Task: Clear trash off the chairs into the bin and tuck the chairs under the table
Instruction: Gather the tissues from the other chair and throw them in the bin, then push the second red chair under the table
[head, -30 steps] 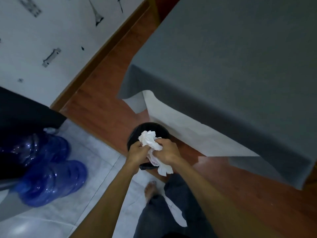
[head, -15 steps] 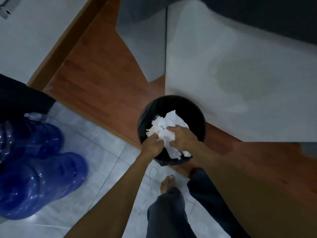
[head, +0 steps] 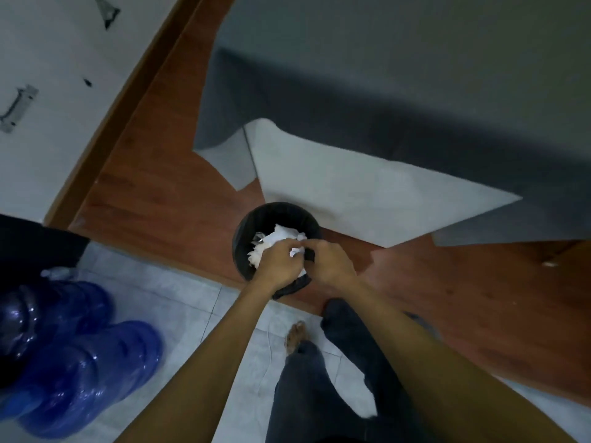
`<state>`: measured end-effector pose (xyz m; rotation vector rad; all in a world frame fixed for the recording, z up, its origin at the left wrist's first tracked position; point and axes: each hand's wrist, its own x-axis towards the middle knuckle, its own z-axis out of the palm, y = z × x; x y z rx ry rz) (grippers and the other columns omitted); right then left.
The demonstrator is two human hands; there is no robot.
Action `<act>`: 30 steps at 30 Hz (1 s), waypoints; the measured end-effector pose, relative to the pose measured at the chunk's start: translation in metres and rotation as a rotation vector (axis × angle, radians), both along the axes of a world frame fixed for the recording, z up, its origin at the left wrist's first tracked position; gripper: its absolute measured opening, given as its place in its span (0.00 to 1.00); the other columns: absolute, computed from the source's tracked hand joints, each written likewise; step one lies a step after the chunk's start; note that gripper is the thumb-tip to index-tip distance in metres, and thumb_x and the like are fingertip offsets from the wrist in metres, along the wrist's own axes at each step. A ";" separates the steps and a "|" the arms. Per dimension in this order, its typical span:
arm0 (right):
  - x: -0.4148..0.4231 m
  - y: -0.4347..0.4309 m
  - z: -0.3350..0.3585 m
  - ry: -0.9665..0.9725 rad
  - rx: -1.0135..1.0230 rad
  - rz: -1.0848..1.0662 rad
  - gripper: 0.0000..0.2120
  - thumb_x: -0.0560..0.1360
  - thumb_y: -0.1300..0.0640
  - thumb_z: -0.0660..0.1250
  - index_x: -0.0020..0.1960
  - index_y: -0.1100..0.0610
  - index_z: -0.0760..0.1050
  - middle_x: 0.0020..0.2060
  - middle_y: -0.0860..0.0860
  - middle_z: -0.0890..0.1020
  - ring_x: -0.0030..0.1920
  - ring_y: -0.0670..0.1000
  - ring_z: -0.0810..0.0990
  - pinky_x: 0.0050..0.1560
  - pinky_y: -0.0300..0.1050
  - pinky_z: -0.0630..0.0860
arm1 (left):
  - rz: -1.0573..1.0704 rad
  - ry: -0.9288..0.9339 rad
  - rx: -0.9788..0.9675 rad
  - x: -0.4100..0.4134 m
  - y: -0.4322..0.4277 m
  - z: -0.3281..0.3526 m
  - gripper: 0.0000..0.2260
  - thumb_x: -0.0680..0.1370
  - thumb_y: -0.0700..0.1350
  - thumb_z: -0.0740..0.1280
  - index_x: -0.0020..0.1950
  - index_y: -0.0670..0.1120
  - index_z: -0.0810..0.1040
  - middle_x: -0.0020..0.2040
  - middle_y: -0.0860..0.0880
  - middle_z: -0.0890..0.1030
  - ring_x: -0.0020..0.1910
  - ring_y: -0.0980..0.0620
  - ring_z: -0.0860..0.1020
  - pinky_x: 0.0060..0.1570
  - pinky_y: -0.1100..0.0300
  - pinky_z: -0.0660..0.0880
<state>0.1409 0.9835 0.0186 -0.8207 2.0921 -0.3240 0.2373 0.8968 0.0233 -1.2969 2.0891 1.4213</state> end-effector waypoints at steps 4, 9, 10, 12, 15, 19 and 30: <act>-0.021 0.044 0.081 0.030 -0.111 -0.147 0.21 0.76 0.56 0.66 0.68 0.44 0.79 0.61 0.51 0.85 0.60 0.56 0.83 0.60 0.52 0.80 | -0.119 0.113 -0.049 -0.030 0.027 0.086 0.16 0.80 0.44 0.63 0.66 0.48 0.81 0.63 0.49 0.83 0.64 0.49 0.79 0.65 0.58 0.73; -0.067 0.114 0.158 0.139 -0.155 -0.320 0.24 0.78 0.56 0.70 0.73 0.49 0.74 0.72 0.48 0.77 0.66 0.54 0.80 0.68 0.47 0.73 | -0.285 0.229 -0.151 -0.084 0.064 0.165 0.16 0.80 0.44 0.64 0.68 0.47 0.78 0.67 0.47 0.80 0.68 0.49 0.76 0.63 0.60 0.71; -0.078 0.129 0.169 0.154 -0.163 -0.343 0.25 0.78 0.56 0.71 0.74 0.49 0.74 0.72 0.48 0.77 0.66 0.54 0.80 0.68 0.47 0.73 | -0.318 0.256 -0.167 -0.097 0.072 0.176 0.16 0.81 0.44 0.64 0.69 0.47 0.78 0.68 0.48 0.79 0.68 0.49 0.76 0.62 0.61 0.70; -0.100 0.157 0.192 0.192 -0.186 -0.393 0.24 0.78 0.55 0.71 0.74 0.50 0.75 0.71 0.48 0.78 0.63 0.53 0.81 0.65 0.45 0.73 | -0.391 0.313 -0.179 -0.125 0.090 0.197 0.16 0.81 0.44 0.64 0.69 0.48 0.78 0.68 0.48 0.79 0.69 0.50 0.75 0.62 0.61 0.69; -0.129 0.194 0.219 0.239 -0.228 -0.494 0.23 0.77 0.56 0.72 0.72 0.52 0.76 0.69 0.50 0.80 0.62 0.53 0.82 0.64 0.45 0.74 | -0.512 0.357 -0.181 -0.165 0.119 0.226 0.16 0.81 0.45 0.64 0.69 0.49 0.78 0.69 0.49 0.79 0.69 0.50 0.75 0.65 0.58 0.70; -0.175 0.230 0.238 0.246 -0.251 -0.575 0.24 0.77 0.57 0.73 0.72 0.53 0.76 0.67 0.51 0.81 0.66 0.53 0.79 0.59 0.42 0.73 | -0.590 0.403 -0.140 -0.229 0.153 0.256 0.16 0.80 0.45 0.66 0.67 0.49 0.80 0.66 0.49 0.81 0.67 0.51 0.77 0.65 0.57 0.73; -0.317 0.354 0.299 0.221 -0.272 -0.800 0.20 0.75 0.55 0.74 0.66 0.49 0.80 0.55 0.49 0.86 0.57 0.50 0.84 0.58 0.46 0.79 | -0.753 0.394 -0.159 -0.412 0.267 0.321 0.15 0.79 0.46 0.67 0.65 0.49 0.81 0.66 0.46 0.80 0.67 0.49 0.77 0.61 0.61 0.71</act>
